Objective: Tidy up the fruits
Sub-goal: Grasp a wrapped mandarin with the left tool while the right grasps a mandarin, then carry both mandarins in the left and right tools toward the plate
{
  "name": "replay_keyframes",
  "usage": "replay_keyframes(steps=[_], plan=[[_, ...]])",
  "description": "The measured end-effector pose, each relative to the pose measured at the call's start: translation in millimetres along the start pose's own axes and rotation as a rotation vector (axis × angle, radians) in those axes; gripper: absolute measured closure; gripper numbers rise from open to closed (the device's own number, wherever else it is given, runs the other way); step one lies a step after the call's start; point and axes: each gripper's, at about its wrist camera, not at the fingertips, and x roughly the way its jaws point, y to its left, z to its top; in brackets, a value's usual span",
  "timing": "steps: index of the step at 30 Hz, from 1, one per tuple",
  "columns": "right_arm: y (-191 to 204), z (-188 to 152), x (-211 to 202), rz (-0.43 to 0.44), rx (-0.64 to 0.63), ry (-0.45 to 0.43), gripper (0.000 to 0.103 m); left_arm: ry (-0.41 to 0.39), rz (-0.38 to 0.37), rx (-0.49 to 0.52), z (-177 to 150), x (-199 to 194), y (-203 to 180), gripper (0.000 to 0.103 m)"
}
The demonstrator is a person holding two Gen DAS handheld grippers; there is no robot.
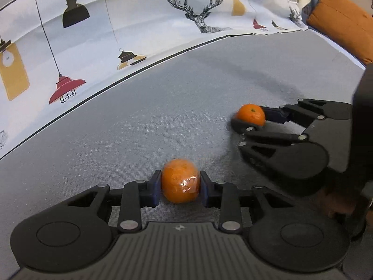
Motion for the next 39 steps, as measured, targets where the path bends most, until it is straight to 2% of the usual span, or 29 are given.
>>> replay_keyframes(steps=[3, 5, 8, 14, 16, 19, 21, 24, 28, 34, 39], plan=[[-5, 8, -8, 0.023, 0.092, 0.045, 0.067, 0.005, -0.007, -0.036, 1, -17, 3, 0.067], [-14, 14, -25, 0.022, 0.17, 0.03, 0.067, 0.014, 0.031, -0.049, 3, -37, 5, 0.067], [-19, 19, -65, -0.016, 0.204, -0.01, 0.067, 0.06, 0.122, -0.061, -2, -71, 7, 0.067], [-3, 13, -176, 0.006, 0.219, -0.1, 0.067, 0.051, 0.137, -0.144, -33, -165, 26, 0.067], [12, 7, -214, 0.041, 0.219, -0.127, 0.066, 0.05, 0.141, -0.17, -52, -204, 34, 0.067], [42, -7, -268, 0.097, 0.198, -0.133, 0.066, 0.057, 0.195, -0.163, -82, -255, 38, 0.067], [62, -16, -299, 0.143, 0.196, -0.119, 0.066, 0.071, 0.232, -0.161, -106, -287, 43, 0.067], [89, -25, -338, 0.205, 0.175, -0.097, 0.066, 0.079, 0.248, -0.188, -138, -329, 53, 0.067], [129, -40, -391, 0.299, 0.115, -0.092, 0.066, 0.056, 0.291, -0.198, -184, -384, 56, 0.067], [176, -61, -458, 0.382, 0.015, -0.119, 0.066, 0.017, 0.299, -0.238, -245, -447, 47, 0.067], [198, -68, -487, 0.418, -0.047, -0.114, 0.066, -0.019, 0.319, -0.278, -281, -477, 39, 0.067]])
